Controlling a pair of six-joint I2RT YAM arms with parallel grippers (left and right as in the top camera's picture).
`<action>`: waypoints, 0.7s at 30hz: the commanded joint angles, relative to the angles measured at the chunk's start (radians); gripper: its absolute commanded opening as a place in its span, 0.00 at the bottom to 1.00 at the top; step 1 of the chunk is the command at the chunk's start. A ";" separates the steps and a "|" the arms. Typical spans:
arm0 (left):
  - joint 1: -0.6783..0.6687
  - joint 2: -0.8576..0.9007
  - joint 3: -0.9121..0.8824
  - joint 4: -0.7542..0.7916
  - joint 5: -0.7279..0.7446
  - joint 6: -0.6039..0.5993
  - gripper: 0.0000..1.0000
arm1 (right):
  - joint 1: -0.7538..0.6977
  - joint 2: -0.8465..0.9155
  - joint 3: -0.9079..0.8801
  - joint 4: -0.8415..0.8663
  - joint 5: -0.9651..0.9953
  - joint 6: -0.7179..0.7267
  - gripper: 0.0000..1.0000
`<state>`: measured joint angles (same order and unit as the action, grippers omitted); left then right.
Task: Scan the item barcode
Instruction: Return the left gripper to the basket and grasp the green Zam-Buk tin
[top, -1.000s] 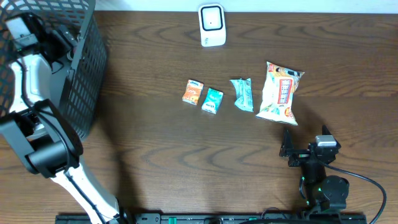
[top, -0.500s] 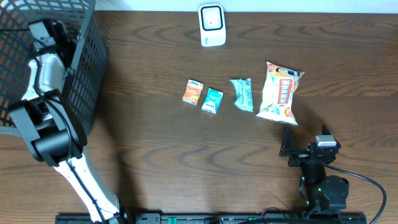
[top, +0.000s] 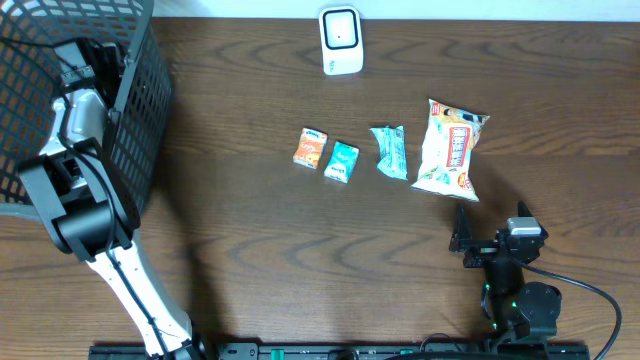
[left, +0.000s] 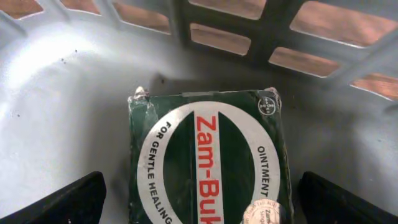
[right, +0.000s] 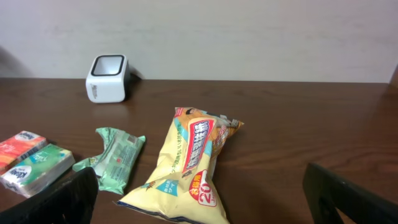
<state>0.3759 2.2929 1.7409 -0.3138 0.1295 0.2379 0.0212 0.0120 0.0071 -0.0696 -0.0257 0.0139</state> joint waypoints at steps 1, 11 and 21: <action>0.000 0.042 -0.018 -0.007 -0.022 0.039 0.98 | 0.009 -0.006 -0.002 -0.003 0.005 -0.008 0.99; 0.000 -0.006 -0.016 0.002 -0.023 0.018 0.66 | 0.009 -0.006 -0.002 -0.003 0.005 -0.008 0.99; 0.001 -0.161 -0.016 -0.010 -0.023 -0.068 0.60 | 0.009 -0.006 -0.002 -0.003 0.005 -0.008 0.99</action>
<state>0.3759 2.2391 1.7298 -0.3176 0.1200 0.2077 0.0212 0.0120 0.0071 -0.0696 -0.0261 0.0139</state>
